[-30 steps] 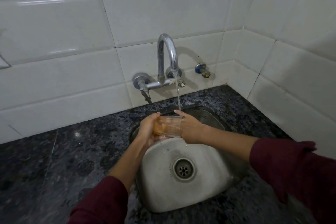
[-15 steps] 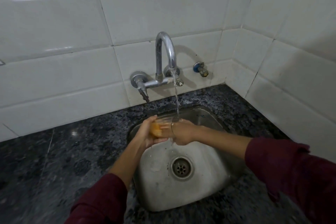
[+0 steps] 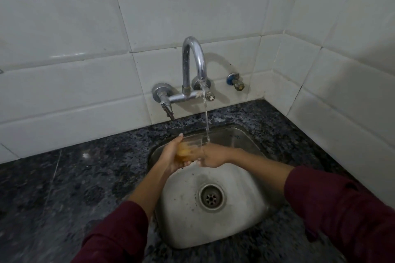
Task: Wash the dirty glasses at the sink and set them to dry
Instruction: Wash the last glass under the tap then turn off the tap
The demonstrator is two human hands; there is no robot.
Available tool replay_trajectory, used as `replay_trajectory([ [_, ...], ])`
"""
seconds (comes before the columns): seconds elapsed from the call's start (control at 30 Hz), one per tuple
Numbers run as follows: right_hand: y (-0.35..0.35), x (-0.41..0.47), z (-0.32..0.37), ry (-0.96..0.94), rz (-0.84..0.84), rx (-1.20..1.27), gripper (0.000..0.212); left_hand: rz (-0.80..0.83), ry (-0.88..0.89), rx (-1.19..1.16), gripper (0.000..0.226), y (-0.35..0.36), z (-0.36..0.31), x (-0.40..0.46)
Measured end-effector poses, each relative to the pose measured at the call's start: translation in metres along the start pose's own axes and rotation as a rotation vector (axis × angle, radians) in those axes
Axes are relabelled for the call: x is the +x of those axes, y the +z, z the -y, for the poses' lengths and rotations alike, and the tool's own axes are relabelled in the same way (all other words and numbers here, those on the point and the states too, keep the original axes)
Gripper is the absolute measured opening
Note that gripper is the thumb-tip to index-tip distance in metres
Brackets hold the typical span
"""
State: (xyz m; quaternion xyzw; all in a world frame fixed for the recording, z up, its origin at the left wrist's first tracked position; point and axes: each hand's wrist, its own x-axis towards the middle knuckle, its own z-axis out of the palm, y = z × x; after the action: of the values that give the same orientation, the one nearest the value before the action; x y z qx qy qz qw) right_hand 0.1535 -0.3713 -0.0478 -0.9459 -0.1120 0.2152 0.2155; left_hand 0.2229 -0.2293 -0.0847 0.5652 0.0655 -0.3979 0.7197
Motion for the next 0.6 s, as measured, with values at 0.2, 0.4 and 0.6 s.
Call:
replay_trajectory([
  [0.2, -0.008, -0.008, 0.006, 0.023, 0.063, 0.863, 0.049, -0.088, 0.204, -0.036, 0.029, 0.008, 0.008, -0.001],
  [0.4, 0.004, -0.011, -0.007, -0.061, -0.487, 0.193, 0.025, 0.012, -0.088, -0.24, 0.053, 0.002, 0.007, -0.002],
  [0.6, 0.002, -0.024, -0.009, 0.051, -0.41, 0.704, 0.009, -0.145, 0.072, 0.46, 0.041, -0.002, 0.018, -0.004],
])
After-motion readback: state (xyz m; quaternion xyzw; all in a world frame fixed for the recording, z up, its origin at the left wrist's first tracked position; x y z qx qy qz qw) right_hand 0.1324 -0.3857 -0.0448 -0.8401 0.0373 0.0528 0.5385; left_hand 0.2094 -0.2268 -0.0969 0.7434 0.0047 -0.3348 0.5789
